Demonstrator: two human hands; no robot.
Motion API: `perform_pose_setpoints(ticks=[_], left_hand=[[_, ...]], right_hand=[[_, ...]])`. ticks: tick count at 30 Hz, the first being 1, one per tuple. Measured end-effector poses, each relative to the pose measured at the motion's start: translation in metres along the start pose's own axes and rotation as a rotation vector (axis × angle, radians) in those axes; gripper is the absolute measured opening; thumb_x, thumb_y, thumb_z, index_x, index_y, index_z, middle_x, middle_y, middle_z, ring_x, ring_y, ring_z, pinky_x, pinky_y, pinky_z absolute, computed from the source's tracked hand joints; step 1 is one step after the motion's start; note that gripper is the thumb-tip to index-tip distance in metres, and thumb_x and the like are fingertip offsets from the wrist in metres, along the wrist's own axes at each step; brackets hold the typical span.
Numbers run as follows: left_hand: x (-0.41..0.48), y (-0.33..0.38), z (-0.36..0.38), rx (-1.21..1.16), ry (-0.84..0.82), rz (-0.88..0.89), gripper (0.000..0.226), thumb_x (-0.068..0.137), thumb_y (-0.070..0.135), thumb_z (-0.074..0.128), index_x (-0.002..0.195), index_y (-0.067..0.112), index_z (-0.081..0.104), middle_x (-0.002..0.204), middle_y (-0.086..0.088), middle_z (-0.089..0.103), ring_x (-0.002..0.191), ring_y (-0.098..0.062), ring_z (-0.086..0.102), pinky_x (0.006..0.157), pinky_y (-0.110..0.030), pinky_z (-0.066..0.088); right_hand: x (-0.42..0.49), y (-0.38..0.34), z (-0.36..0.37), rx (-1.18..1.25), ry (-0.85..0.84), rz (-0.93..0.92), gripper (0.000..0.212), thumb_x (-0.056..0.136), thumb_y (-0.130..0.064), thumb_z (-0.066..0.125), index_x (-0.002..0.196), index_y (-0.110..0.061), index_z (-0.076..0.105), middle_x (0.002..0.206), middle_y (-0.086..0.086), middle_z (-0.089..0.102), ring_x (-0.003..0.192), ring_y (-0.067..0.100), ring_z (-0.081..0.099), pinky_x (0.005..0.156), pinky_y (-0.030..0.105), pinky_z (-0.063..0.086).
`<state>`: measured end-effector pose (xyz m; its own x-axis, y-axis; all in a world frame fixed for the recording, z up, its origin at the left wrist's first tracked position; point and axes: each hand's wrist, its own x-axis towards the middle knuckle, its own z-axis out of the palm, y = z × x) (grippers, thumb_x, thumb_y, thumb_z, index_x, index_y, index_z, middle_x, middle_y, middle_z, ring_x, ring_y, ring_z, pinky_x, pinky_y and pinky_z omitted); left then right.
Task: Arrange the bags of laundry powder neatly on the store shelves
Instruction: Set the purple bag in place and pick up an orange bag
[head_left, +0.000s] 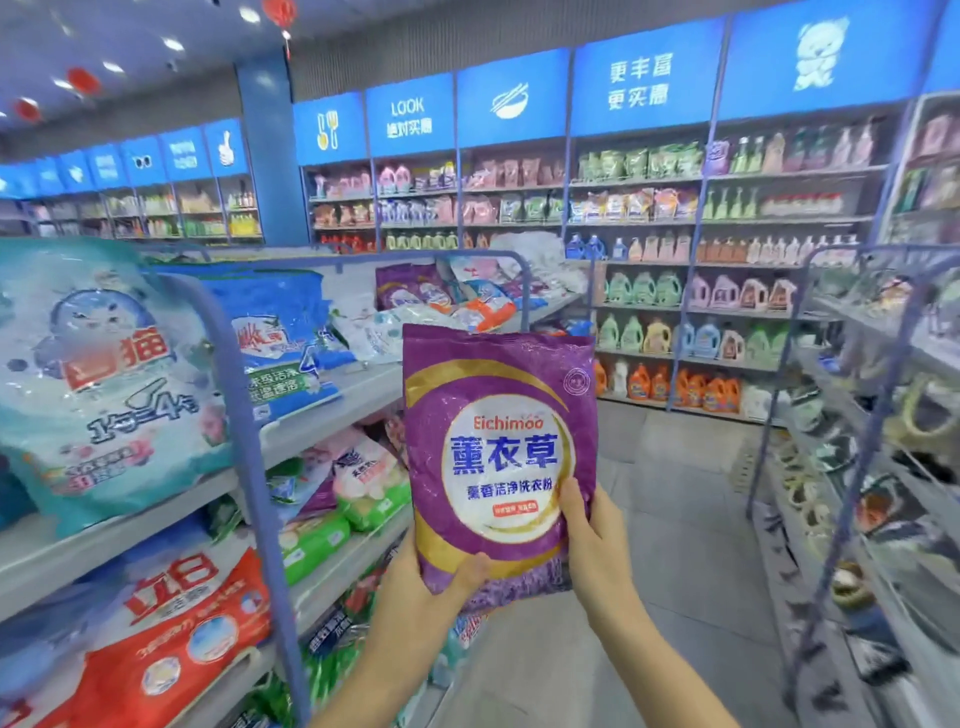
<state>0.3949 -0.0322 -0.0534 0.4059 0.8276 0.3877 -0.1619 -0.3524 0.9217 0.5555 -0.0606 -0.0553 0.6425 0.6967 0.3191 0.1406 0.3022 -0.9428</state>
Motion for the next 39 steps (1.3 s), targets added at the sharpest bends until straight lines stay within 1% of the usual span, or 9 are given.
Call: perform_pose_setpoints(ticks=[2, 5, 9, 15, 19, 27, 31, 36, 39], left_hand=[[0.031, -0.016, 0.014, -0.046, -0.034, -0.023, 0.094, 0.039, 0.075, 0.073, 0.119, 0.032, 0.049, 0.105, 0.04, 0.06, 0.101, 0.016, 0.057, 0.075, 0.002, 0.04], [0.088, -0.042, 0.029, -0.094, -0.033, -0.068, 0.075, 0.048, 0.046, 0.083, 0.115, 0.034, 0.05, 0.101, 0.037, 0.063, 0.095, 0.014, 0.059, 0.071, 0.001, 0.043], [0.176, -0.071, 0.039, -0.081, -0.006, -0.106, 0.069, 0.052, 0.023, 0.09, 0.108, 0.031, 0.049, 0.096, 0.019, 0.069, 0.08, 0.011, 0.063, 0.064, -0.008, 0.049], [0.29, -0.111, 0.07, -0.063, 0.033, -0.155, 0.026, 0.081, 0.016, 0.066, 0.107, 0.018, 0.059, 0.085, -0.004, 0.074, 0.066, 0.001, 0.067, 0.057, -0.009, 0.049], [0.357, -0.143, 0.109, -0.029, 0.076, -0.115, 0.022, 0.083, 0.016, 0.064, 0.104, 0.02, 0.061, 0.083, 0.02, 0.071, 0.078, 0.008, 0.066, 0.067, -0.004, 0.049], [0.514, -0.192, 0.186, 0.05, 0.002, -0.063, 0.021, 0.086, 0.041, 0.038, 0.1, 0.038, 0.054, 0.09, 0.031, 0.066, 0.092, 0.018, 0.056, 0.074, 0.001, 0.039], [0.593, -0.212, 0.198, 0.254, 0.08, -0.058, 0.014, 0.088, 0.041, 0.052, 0.101, 0.034, 0.053, 0.103, 0.007, 0.065, 0.084, 0.011, 0.06, 0.071, -0.011, 0.048], [0.683, -0.234, 0.185, 0.707, 0.266, 0.042, 0.033, 0.077, 0.041, 0.066, 0.106, 0.035, 0.05, 0.108, 0.014, 0.06, 0.105, -0.005, 0.056, 0.087, -0.02, 0.04], [0.743, -0.244, 0.179, 1.066, 0.346, 0.132, 0.048, 0.082, 0.036, 0.064, 0.124, 0.019, 0.05, 0.122, 0.004, 0.056, 0.115, -0.015, 0.05, 0.093, -0.025, 0.034]], right_hand=[[0.034, 0.01, -0.007, -0.009, 0.031, -0.019, 0.023, 0.097, -0.027, 0.043, 0.104, -0.018, 0.063, 0.101, 0.001, 0.071, 0.094, 0.016, 0.067, 0.083, 0.035, 0.055], [0.093, 0.025, -0.008, -0.003, -0.002, -0.012, 0.023, 0.097, -0.026, 0.043, 0.1, -0.017, 0.063, 0.096, 0.001, 0.071, 0.085, 0.009, 0.068, 0.066, 0.019, 0.054], [0.178, 0.041, -0.002, -0.001, -0.055, 0.031, 0.023, 0.097, -0.028, 0.044, 0.095, -0.021, 0.066, 0.092, 0.0, 0.074, 0.088, 0.016, 0.069, 0.076, 0.031, 0.056], [0.288, 0.081, -0.008, 0.047, -0.092, 0.166, 0.026, 0.094, -0.035, 0.048, 0.088, -0.019, 0.068, 0.084, -0.004, 0.073, 0.077, 0.009, 0.069, 0.065, 0.019, 0.054], [0.366, 0.119, -0.017, 0.06, -0.042, 0.246, 0.035, 0.092, -0.044, 0.047, 0.101, -0.015, 0.065, 0.097, 0.004, 0.07, 0.085, 0.015, 0.069, 0.061, 0.021, 0.052], [0.568, 0.159, -0.047, 0.042, -0.04, 0.096, 0.035, 0.096, -0.034, 0.042, 0.078, -0.014, 0.063, 0.071, 0.0, 0.071, 0.059, 0.009, 0.066, 0.053, 0.02, 0.052], [0.68, 0.16, -0.055, 0.024, -0.057, 0.044, 0.037, 0.096, -0.037, 0.041, 0.083, -0.011, 0.063, 0.077, 0.002, 0.069, 0.062, 0.008, 0.065, 0.056, 0.02, 0.051], [0.787, 0.157, -0.036, -0.001, -0.053, -0.053, 0.036, 0.099, -0.035, 0.038, 0.073, -0.017, 0.057, 0.073, 0.0, 0.063, 0.064, 0.007, 0.054, 0.048, 0.004, 0.041], [0.841, 0.168, -0.014, 0.002, -0.109, -0.078, 0.04, 0.097, -0.042, 0.038, 0.091, -0.011, 0.062, 0.101, 0.014, 0.067, 0.078, 0.016, 0.058, 0.068, 0.024, 0.045]])
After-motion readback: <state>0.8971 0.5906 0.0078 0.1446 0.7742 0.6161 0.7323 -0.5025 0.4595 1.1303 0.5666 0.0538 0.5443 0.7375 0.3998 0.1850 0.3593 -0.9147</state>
